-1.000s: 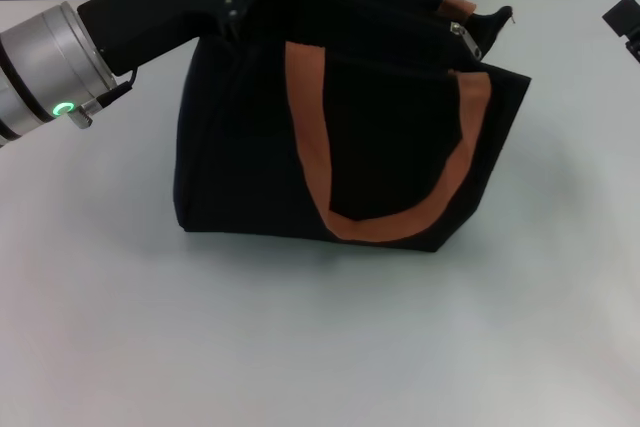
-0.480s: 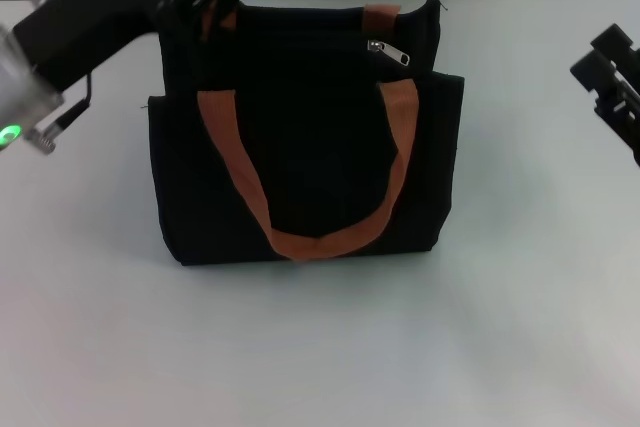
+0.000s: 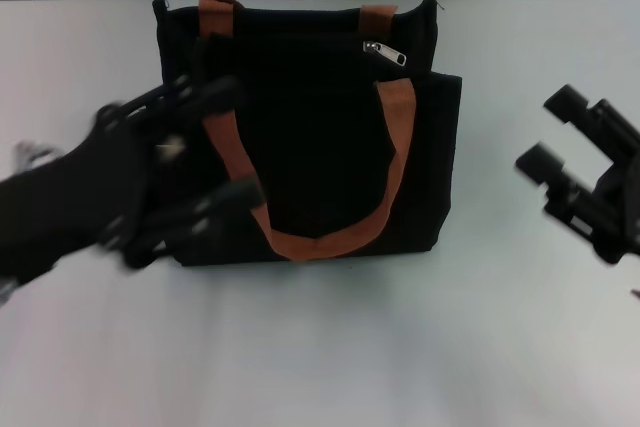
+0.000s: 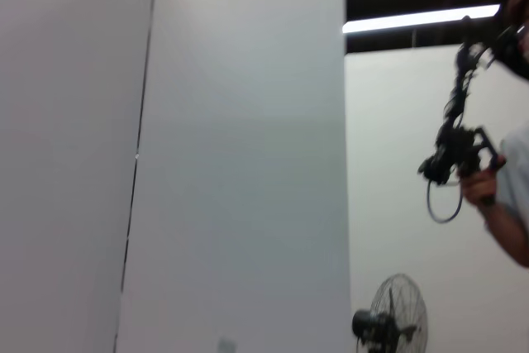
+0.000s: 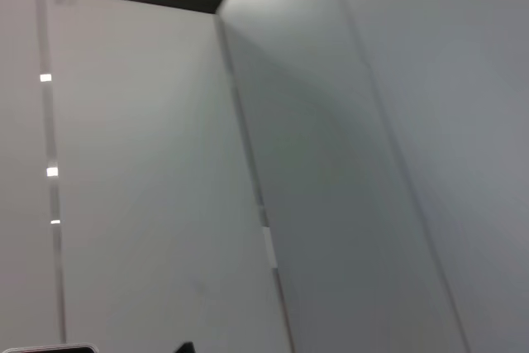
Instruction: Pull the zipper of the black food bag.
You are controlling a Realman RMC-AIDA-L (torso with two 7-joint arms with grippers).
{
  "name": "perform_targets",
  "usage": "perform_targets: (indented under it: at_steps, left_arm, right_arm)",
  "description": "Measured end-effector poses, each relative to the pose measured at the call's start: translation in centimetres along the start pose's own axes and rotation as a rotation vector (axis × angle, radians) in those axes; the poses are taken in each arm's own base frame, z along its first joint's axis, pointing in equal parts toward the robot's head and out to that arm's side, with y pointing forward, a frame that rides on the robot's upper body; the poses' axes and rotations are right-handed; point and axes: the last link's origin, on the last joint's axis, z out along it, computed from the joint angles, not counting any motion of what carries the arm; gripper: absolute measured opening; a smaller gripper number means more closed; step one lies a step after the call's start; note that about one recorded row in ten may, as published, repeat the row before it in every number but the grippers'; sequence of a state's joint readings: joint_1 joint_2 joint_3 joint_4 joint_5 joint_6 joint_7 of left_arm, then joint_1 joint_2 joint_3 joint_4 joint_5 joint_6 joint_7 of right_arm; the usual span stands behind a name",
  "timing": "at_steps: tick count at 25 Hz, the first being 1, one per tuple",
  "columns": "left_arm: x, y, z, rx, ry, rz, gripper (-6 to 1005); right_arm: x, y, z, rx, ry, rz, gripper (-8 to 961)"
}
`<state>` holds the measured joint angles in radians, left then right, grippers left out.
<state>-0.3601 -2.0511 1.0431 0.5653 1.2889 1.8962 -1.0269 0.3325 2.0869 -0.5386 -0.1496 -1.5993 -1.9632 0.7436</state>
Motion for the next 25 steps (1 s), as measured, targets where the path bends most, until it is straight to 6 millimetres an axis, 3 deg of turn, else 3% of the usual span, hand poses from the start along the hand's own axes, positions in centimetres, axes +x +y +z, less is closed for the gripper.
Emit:
perform_targets:
  at_steps: [2, 5, 8, 13, 25]
  left_arm:
    - [0.8, 2.6, -2.4, -0.026, 0.056, 0.002, 729]
    - [0.4, 3.7, -2.5, -0.037, 0.036, 0.025, 794]
    - [-0.6, 3.9, -2.6, -0.074, -0.038, 0.009, 802]
    - [-2.3, 4.1, -2.8, -0.136, -0.190, -0.032, 802]
    - [-4.2, 4.7, -2.7, -0.186, -0.301, -0.020, 802]
  right_arm:
    - [0.2, 0.3, 0.4, -0.024, -0.001, -0.015, 746]
    - [0.5, 0.3, 1.1, -0.056, 0.018, -0.020, 779]
    - [1.0, 0.3, 1.6, -0.094, 0.072, -0.009, 826]
    - [1.5, 0.3, 1.7, -0.116, 0.116, -0.001, 826]
    - [2.4, 1.6, 1.3, -0.308, 0.263, -0.029, 826]
